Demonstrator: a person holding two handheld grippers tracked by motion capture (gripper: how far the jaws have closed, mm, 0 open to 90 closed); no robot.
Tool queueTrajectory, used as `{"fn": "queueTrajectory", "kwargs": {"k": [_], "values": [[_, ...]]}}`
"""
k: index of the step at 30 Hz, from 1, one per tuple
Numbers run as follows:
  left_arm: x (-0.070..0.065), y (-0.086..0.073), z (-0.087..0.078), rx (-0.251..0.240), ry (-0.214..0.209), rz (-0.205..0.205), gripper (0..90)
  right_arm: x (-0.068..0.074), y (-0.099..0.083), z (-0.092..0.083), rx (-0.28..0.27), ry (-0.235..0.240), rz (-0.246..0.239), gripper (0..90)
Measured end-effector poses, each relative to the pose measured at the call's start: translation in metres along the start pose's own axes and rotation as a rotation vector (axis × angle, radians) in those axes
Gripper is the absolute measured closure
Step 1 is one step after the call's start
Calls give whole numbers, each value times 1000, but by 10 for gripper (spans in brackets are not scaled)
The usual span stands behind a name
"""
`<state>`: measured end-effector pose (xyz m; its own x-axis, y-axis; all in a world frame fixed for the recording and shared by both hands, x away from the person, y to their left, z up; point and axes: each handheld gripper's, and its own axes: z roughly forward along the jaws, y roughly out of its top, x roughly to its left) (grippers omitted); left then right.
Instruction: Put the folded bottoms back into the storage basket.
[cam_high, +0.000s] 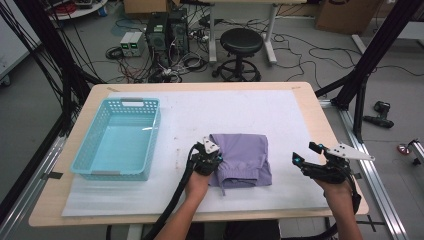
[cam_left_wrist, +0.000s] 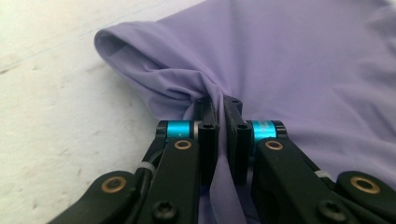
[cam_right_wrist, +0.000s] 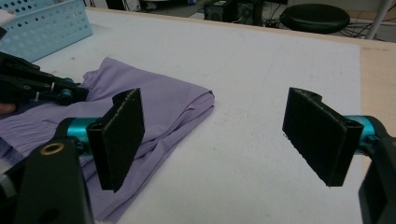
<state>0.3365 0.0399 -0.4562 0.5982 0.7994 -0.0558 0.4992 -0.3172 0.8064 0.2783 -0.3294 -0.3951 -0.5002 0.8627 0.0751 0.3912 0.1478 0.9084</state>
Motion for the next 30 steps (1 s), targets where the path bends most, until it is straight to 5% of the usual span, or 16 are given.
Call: {"fn": "queueTrajectory", "kwargs": {"k": [5,13,22,30], "values": [[6,7,-11,-116,-110,-12,856,-3,-1,-2,-4,-6,11,209],[16,29,-36,-283,-224,-6,856,-4,-1,-4,-8,-10,15,209],[19,55,-60,-380,-304,50,857,-5,-1,-5,-14,-14,16,209],[35,70,-85,-437,-307,81,857,-4,-1,-4,-15,-11,12,209]]}}
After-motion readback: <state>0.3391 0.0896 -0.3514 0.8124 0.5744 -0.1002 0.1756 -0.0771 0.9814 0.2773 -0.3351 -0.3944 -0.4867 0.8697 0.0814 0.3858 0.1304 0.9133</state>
